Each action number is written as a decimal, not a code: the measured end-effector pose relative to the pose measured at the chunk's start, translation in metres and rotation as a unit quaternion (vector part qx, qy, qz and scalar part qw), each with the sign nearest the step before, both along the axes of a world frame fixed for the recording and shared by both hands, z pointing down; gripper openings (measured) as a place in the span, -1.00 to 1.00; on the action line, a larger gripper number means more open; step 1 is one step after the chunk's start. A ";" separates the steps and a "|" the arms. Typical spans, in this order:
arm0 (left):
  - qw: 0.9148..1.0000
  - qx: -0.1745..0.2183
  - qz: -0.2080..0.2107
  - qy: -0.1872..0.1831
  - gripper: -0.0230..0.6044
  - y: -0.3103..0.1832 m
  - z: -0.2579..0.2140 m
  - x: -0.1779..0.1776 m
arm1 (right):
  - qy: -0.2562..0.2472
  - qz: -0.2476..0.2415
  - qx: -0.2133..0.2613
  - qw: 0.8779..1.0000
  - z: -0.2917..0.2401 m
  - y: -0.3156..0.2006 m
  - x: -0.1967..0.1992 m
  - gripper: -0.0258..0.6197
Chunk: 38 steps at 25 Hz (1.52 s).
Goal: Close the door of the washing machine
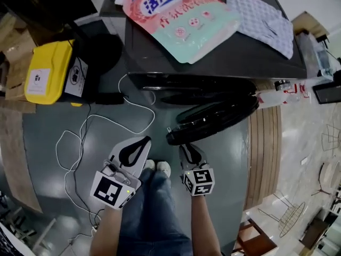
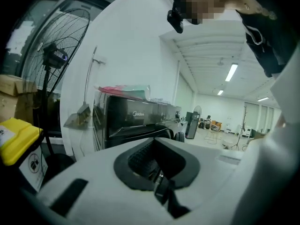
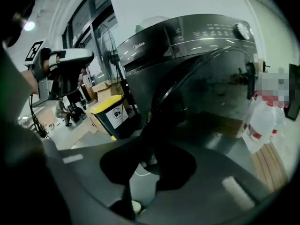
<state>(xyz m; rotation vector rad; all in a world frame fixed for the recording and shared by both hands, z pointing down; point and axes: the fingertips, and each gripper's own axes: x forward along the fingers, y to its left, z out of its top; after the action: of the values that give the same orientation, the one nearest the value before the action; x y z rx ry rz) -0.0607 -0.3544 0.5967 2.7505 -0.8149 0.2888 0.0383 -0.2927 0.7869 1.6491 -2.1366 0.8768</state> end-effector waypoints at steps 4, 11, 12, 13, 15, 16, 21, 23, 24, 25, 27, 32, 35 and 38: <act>1.000 -0.009 -0.020 -0.002 -0.93 -0.009 0.008 -0.018 | 0.021 -0.022 0.027 0.999 -0.002 -0.056 0.000 -0.90; 0.999 -0.016 -0.046 0.004 -0.93 -0.025 0.014 -0.036 | 0.043 -0.005 0.047 0.998 -0.002 -0.128 0.007 -0.90; 0.998 -0.017 -0.053 0.010 -0.93 -0.028 0.012 -0.038 | 0.043 0.000 0.049 0.998 -0.002 -0.132 0.008 -0.89; 0.998 -0.016 -0.058 0.015 -0.93 -0.031 0.011 -0.039 | 0.042 0.005 0.051 0.998 -0.002 -0.133 0.008 -0.89; 0.998 -0.016 -0.061 0.017 -0.93 -0.035 0.011 -0.043 | 0.037 0.015 0.051 0.998 -0.002 -0.133 0.008 -0.89; 0.998 -0.015 -0.060 0.014 -0.93 -0.035 0.012 -0.045 | 0.036 0.017 0.050 0.998 -0.002 -0.133 0.007 -0.89; 0.999 -0.012 -0.053 -0.001 -0.93 -0.035 0.019 -0.054 | 0.034 0.029 0.053 0.998 -0.002 -0.137 0.007 -0.88; 0.999 -0.010 -0.053 -0.001 -0.93 -0.036 0.020 -0.055 | 0.033 0.032 0.056 0.997 -0.002 -0.137 0.007 -0.88; 0.998 -0.009 -0.054 0.000 -0.93 -0.036 0.021 -0.055 | 0.032 0.029 0.056 0.998 -0.001 -0.137 0.007 -0.88; 0.998 -0.009 -0.056 0.000 -0.93 -0.037 0.020 -0.055 | 0.033 0.023 0.053 0.998 -0.001 -0.137 0.007 -0.88; 0.998 -0.005 -0.057 0.001 -0.93 -0.040 0.015 -0.053 | 0.035 0.012 0.047 0.998 -0.003 -0.137 0.007 -0.89; 0.998 0.023 -0.053 0.002 -0.93 -0.056 -0.024 -0.044 | 0.020 0.033 0.098 0.994 -0.075 -0.134 0.014 -0.89; 0.997 0.055 -0.050 0.007 -0.93 -0.071 -0.070 -0.036 | 0.030 0.036 0.143 0.989 -0.148 -0.135 0.022 -0.89; 0.994 0.093 -0.049 0.011 -0.93 -0.085 -0.123 -0.030 | 0.052 0.036 0.195 0.979 -0.229 -0.136 0.031 -0.89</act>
<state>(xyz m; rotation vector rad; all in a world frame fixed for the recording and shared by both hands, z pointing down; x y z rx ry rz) -0.0907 -0.4391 0.4736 2.8668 -1.0152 0.1712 0.0690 -0.4289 0.5582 1.9153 -2.2942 0.3890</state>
